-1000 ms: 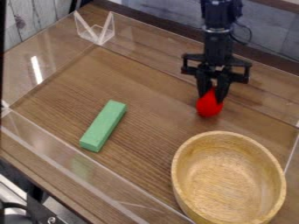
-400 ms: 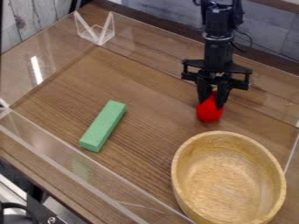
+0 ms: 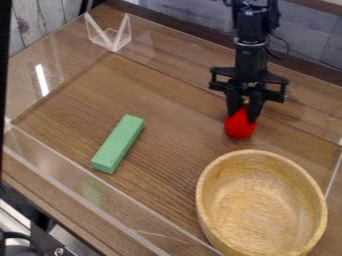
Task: Move the red fruit to the right
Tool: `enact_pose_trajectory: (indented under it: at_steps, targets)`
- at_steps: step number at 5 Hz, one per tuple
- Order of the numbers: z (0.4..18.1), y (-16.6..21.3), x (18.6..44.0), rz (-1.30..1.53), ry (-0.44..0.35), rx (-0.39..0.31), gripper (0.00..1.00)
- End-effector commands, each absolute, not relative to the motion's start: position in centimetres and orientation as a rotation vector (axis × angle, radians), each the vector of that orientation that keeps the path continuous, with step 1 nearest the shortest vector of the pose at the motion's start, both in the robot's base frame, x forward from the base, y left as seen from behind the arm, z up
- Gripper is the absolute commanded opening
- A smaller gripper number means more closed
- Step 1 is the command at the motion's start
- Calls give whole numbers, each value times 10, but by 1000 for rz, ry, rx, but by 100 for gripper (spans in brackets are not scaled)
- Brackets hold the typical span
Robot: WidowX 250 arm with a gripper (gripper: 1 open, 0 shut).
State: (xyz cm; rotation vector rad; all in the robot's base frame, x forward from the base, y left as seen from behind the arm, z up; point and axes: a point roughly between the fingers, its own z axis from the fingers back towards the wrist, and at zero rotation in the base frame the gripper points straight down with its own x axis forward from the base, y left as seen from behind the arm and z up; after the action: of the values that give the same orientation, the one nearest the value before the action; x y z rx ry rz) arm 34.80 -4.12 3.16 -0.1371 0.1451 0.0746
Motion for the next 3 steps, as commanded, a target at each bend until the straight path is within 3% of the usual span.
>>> enact_pose_trajectory:
  at_steps: [1,2,3]
  targets:
    - [39,-31,357,63,100,-119,100]
    - [42,-26,356,59,99,-112,100]
    - [62,-22,353,94,81,-121,100]
